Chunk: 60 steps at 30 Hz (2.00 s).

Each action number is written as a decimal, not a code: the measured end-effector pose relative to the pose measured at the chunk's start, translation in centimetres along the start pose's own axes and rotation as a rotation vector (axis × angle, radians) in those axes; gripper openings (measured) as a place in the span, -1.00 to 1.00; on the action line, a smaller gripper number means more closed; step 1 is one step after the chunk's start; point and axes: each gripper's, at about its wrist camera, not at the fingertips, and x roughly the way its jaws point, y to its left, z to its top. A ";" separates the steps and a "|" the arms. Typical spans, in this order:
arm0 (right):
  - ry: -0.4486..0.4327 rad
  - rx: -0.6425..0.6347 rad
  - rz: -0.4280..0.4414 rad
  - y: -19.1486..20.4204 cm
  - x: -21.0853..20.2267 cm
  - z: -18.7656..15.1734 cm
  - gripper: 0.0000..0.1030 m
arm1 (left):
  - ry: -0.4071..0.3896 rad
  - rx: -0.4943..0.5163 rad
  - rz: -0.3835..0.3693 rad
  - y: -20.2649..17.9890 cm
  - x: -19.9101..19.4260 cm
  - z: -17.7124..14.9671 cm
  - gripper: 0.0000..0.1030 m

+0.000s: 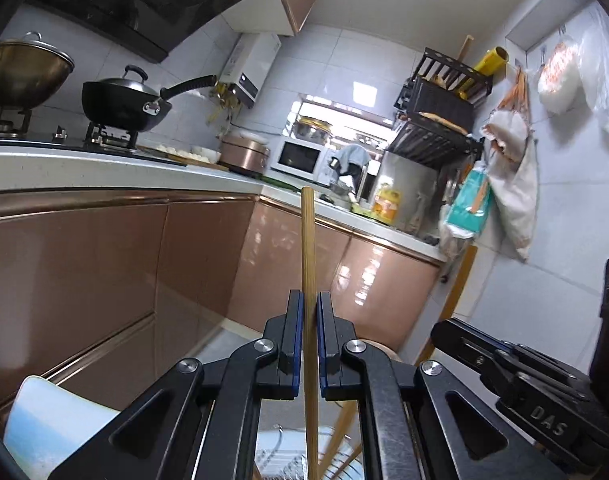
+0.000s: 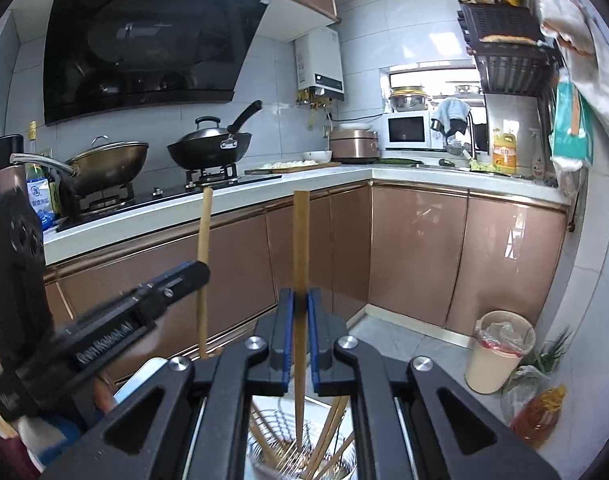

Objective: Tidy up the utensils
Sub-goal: 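Open both tools to drop the chopsticks into the holder, then move both tools back toward the pink and pale blue spoons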

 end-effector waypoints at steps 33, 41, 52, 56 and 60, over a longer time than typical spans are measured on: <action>0.044 0.004 -0.011 2.1 -6.3 -7.1 -0.44 | 0.057 0.192 0.235 1.8 -9.5 -0.5 0.24; 0.063 -0.011 -0.018 5.9 -13.1 -6.8 -0.30 | 0.133 0.275 0.374 5.7 -19.8 0.2 0.38; 0.130 -0.036 0.003 11.3 -20.1 -9.3 -0.13 | 0.181 0.193 0.497 10.5 -31.2 -2.6 0.49; 0.161 -0.046 0.014 13.2 -22.1 -11.1 -0.08 | 0.173 0.174 0.538 11.1 -34.4 -4.1 0.51; 0.191 -0.044 0.024 14.3 -23.3 -13.0 -0.07 | 0.166 0.178 0.593 11.5 -36.8 -5.6 0.57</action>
